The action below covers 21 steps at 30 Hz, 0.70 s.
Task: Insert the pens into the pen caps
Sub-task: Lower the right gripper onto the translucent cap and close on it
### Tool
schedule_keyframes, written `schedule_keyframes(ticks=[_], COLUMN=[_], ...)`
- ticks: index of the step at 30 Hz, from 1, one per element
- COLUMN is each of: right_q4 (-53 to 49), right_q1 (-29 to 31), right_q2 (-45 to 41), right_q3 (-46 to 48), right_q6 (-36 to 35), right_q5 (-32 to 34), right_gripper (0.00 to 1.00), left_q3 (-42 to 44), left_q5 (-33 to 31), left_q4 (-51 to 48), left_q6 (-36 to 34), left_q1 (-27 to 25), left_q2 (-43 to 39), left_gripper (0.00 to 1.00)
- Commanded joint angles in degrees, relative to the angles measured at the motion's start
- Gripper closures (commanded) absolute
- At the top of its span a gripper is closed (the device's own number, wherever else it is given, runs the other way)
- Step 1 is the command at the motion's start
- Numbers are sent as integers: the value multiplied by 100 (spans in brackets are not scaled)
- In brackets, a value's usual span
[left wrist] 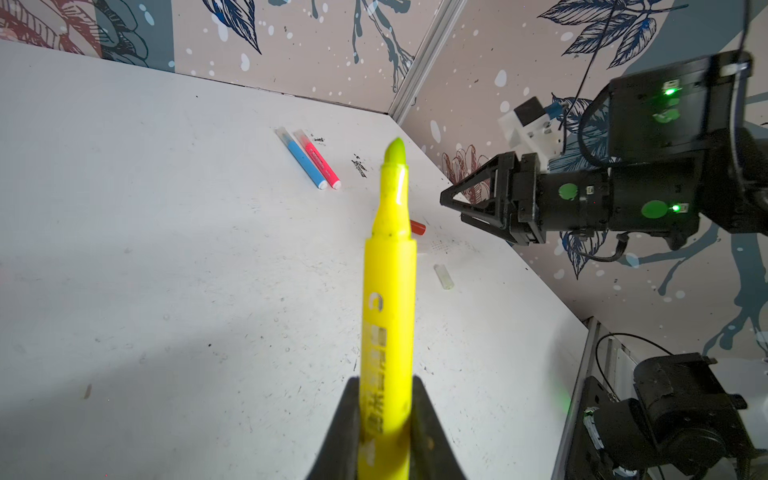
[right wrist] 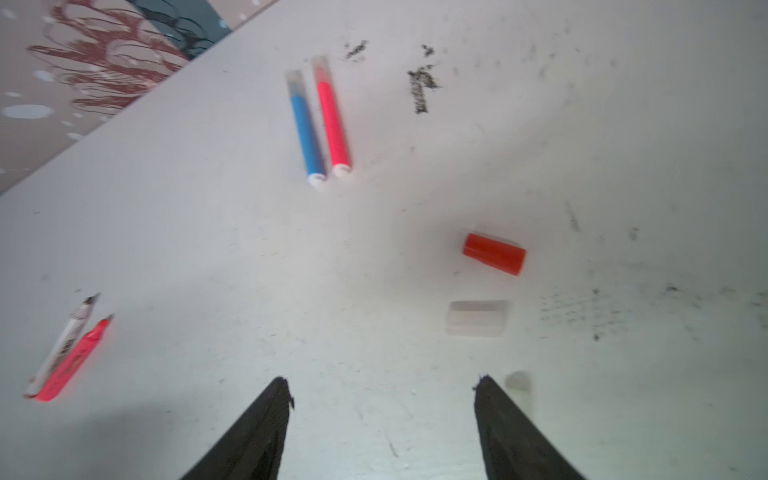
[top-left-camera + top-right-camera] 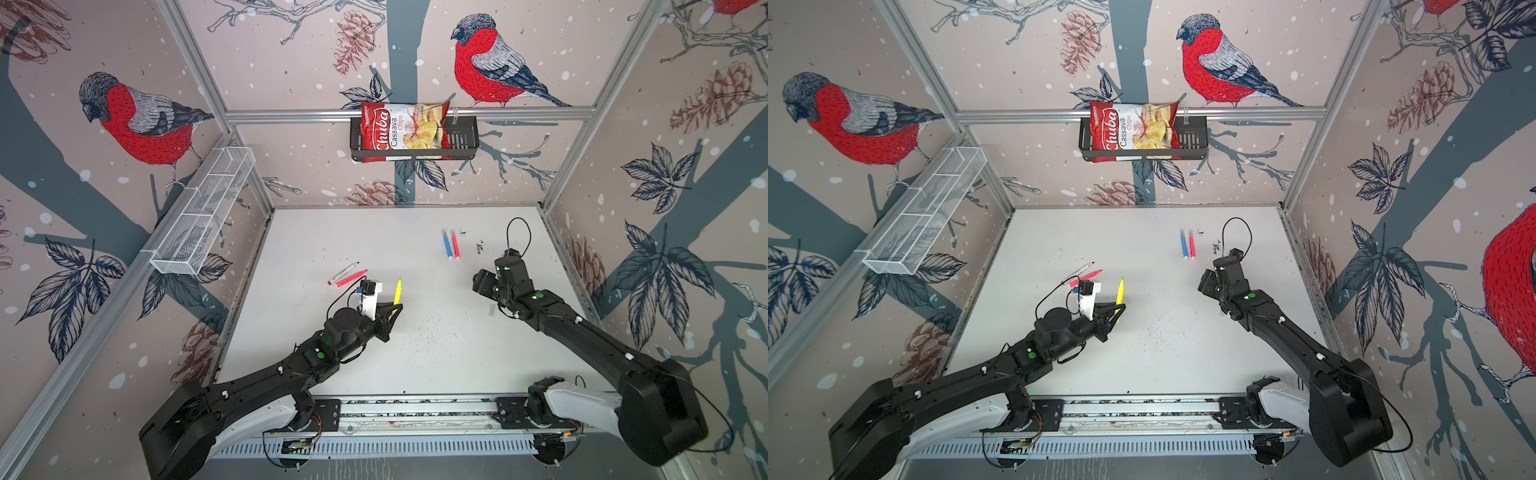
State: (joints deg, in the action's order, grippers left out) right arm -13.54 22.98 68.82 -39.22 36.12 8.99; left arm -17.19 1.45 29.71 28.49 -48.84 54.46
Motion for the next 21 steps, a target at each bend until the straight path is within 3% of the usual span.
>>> schedule_keyframes(ticks=[1, 7, 10, 20, 21], right_q4=[-422, -500, -375, 4, 17], right_q1=[-163, -273, -270, -207, -185], right_q2=[241, 828, 922, 1413, 1439], right_q3=[67, 149, 264, 407, 407], right_q6=[-109, -131, -166, -245, -246], right_q5=[426, 826, 604, 108, 87], right_gripper=[37, 53, 59, 65, 70], left_q3=[15, 43, 84, 67, 68], left_q5=[23, 9, 1, -11, -16], left_q4=[255, 211, 201, 220, 211], left_q6=[-52, -47, -41, -54, -54], left_q1=[6, 6, 6, 6, 6], left_q2=[3, -55, -119, -58, -57], left_gripper=[97, 96, 96, 96, 96])
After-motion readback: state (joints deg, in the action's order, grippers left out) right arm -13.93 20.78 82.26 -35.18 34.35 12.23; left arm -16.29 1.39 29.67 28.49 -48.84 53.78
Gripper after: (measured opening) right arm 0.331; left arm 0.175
